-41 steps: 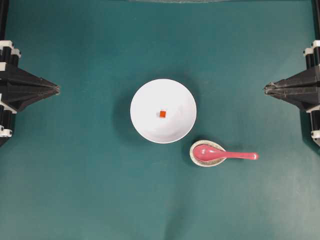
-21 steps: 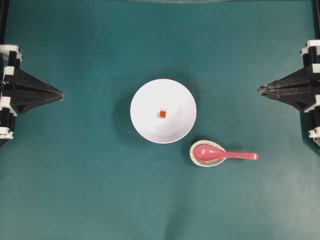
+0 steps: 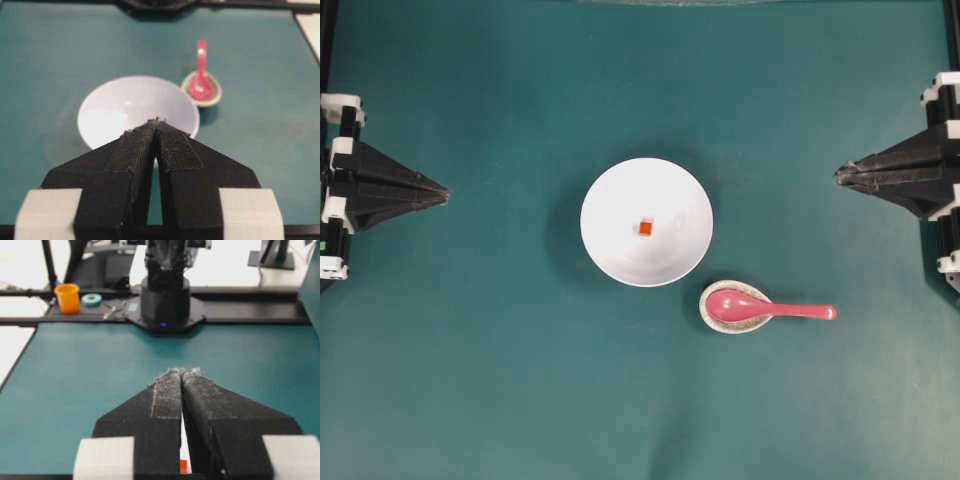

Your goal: Grip the spoon and scoop the red block from the bowl with right arm.

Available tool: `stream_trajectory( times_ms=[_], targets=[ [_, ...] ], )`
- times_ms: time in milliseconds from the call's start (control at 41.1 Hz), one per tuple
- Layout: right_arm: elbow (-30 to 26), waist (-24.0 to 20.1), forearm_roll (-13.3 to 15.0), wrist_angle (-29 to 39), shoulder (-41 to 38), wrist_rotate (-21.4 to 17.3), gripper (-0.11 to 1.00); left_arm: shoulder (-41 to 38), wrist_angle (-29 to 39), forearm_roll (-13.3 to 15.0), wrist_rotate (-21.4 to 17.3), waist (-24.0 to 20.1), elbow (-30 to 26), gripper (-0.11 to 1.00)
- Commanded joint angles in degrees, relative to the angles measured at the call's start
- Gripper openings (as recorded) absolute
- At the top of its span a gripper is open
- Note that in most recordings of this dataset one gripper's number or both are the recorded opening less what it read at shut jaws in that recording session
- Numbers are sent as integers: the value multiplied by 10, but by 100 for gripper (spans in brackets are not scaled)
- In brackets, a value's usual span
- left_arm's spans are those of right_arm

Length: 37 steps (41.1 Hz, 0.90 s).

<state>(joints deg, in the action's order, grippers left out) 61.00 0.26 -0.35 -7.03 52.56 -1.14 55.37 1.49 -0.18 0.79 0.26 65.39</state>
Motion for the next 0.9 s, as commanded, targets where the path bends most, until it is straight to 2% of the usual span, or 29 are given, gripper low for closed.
stream_trajectory(
  times_ms=[0, 243, 316, 705, 875],
  targets=[
    [-20, 1, -5, 2, -9, -3, 5, -4, 4, -1, 0, 1, -16, 0],
    [-30, 2, -19, 32, -18, -4, 37, -4, 5, -1, 0, 2, -17, 0],
    [-29, 1, -27, 36, -18, -9, 43, -4, 6, -1, 0, 1, -17, 0],
    [-10, -33, -33, 38, -47, -31, 43, -4, 23, -1, 1, 1, -17, 0],
    [7, -35, -59, 34, -78, -53, 43, -4, 24, -1, 1, 2, -16, 0]
  ],
)
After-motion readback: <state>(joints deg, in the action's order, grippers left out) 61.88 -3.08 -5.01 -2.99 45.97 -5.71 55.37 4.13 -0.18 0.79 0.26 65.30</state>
